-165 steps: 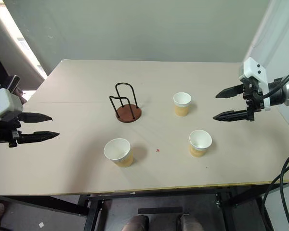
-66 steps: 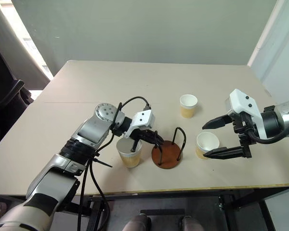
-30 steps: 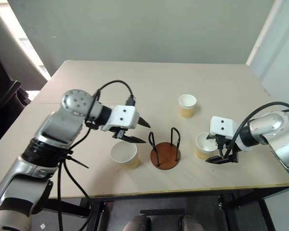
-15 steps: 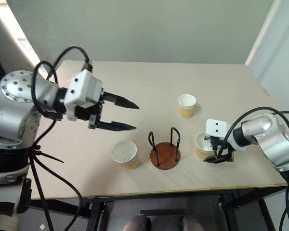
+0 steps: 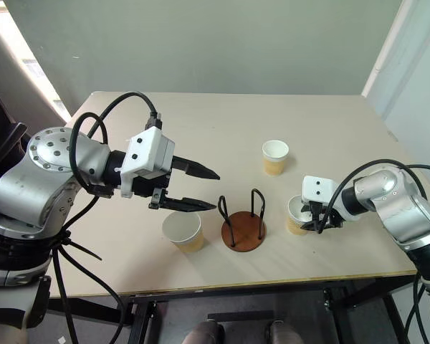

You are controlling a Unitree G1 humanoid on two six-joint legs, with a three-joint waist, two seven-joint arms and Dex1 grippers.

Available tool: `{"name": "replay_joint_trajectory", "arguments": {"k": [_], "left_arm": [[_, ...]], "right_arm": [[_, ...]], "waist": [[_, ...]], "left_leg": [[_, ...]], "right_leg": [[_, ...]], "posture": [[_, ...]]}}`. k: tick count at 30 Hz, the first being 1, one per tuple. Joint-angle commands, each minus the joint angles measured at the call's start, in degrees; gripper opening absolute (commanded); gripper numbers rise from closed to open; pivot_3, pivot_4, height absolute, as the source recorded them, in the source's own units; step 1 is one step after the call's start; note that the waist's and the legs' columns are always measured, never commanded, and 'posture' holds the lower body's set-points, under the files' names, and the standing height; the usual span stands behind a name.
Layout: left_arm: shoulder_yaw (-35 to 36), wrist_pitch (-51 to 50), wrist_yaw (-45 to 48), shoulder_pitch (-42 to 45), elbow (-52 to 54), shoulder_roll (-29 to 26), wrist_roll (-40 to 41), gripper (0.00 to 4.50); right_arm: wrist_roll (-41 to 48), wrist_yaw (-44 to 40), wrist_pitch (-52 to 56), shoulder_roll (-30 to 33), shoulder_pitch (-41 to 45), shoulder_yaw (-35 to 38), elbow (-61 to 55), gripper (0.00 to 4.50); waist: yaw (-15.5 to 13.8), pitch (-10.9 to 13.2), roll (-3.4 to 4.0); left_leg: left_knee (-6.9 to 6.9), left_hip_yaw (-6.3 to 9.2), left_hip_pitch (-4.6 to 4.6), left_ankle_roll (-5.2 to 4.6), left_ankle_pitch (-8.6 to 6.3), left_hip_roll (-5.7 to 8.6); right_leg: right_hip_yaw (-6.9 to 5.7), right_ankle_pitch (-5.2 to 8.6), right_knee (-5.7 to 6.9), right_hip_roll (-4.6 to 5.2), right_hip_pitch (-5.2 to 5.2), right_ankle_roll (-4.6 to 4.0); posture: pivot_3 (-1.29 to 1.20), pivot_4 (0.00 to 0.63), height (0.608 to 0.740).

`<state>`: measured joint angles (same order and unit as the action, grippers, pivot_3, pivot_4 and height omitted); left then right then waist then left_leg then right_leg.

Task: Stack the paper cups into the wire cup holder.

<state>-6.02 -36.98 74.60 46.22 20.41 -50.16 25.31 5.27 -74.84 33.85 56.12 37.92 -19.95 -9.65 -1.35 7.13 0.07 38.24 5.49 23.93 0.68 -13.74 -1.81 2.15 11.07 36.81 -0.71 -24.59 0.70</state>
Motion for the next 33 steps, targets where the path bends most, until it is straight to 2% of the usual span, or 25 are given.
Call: {"name": "replay_joint_trajectory", "arguments": {"k": [1,3,7,11,14,19,24,33], "left_arm": [[0.6,-0.5,-0.6,0.1,2.1,-1.0,0.9,2.9],[0.7,-0.5,-0.7,-0.1,2.0,-1.3,1.0,2.9],[1.1,-0.5,-1.3,-0.7,1.5,-2.3,0.5,2.9],[1.4,0.3,-1.8,-1.8,0.5,-4.0,-0.4,2.9],[1.3,0.8,-2.2,-2.4,-0.2,-4.3,-1.1,2.9],[0.6,1.6,-3.0,-3.4,-0.8,-4.8,-2.6,2.9],[1.2,1.2,-3.2,-4.5,0.2,-5.4,-2.5,2.9],[3.5,0.5,-3.8,-6.6,1.3,-7.7,-1.6,2.9]], "right_arm": [[-0.5,-0.6,-0.7,-0.3,1.6,0.3,-1.1,0.74],[-0.5,-1.1,-0.9,-0.4,1.6,0.5,-1.3,0.02],[4.0,-4.8,0.1,1.1,3.8,4.7,-3.7,0.02],[11.2,-9.8,1.6,2.9,12.6,11.1,-2.2,0.02],[15.1,-13.3,1.3,2.4,20.6,12.8,-0.2,0.02],[20.1,-16.3,2.1,-3.4,28.6,10.8,-0.3,0.02],[17.2,-17.0,-1.5,-7.3,27.9,5.1,-0.4,0.02],[14.0,-17.4,-6.1,-9.4,26.5,1.4,1.0,0.02]], "waist": [[0.0,0.0,0.0],[0.0,0.0,0.0],[0.0,0.0,0.03],[0.0,0.1,0.22],[0.1,0.1,0.21],[0.3,0.1,0.2],[0.3,0.1,0.21],[0.4,0.1,0.21]], "left_leg": [[-0.01,0.0,0.0,0.0,0.0,0.0],[-0.01,0.0,0.01,0.01,-0.01,0.0],[-0.02,0.0,0.02,0.02,-0.01,0.0],[-0.06,-0.05,0.05,0.04,0.01,0.01],[-0.14,-0.03,0.03,0.06,0.01,0.0],[-0.2,-0.03,0.03,0.13,0.06,-0.02],[-0.2,0.02,0.06,0.32,0.17,-0.05],[-0.23,0.03,0.11,0.34,0.16,-0.06]], "right_leg": [[0.0,0.0,0.0,0.0,0.0,-0.01],[0.0,0.01,-0.03,0.0,0.0,-0.01],[0.0,0.01,-0.04,0.0,-0.02,-0.01],[0.01,0.09,-0.03,0.0,-0.08,-0.15],[0.01,0.4,0.0,-0.04,-0.09,-0.66],[0.0,0.41,0.01,-0.09,-0.2,-0.65],[0.0,0.37,0.03,-0.1,-0.25,-0.53],[-0.02,0.34,0.11,-0.08,-0.36,-0.5]], "posture": [[0.0,0.15,0.74],[0.0,0.15,0.74],[0.0,0.15,0.74],[0.0,0.15,0.74],[0.0,0.15,0.74],[0.0,0.15,0.74],[0.0,0.15,0.74],[0.0,0.15,0.74]]}}
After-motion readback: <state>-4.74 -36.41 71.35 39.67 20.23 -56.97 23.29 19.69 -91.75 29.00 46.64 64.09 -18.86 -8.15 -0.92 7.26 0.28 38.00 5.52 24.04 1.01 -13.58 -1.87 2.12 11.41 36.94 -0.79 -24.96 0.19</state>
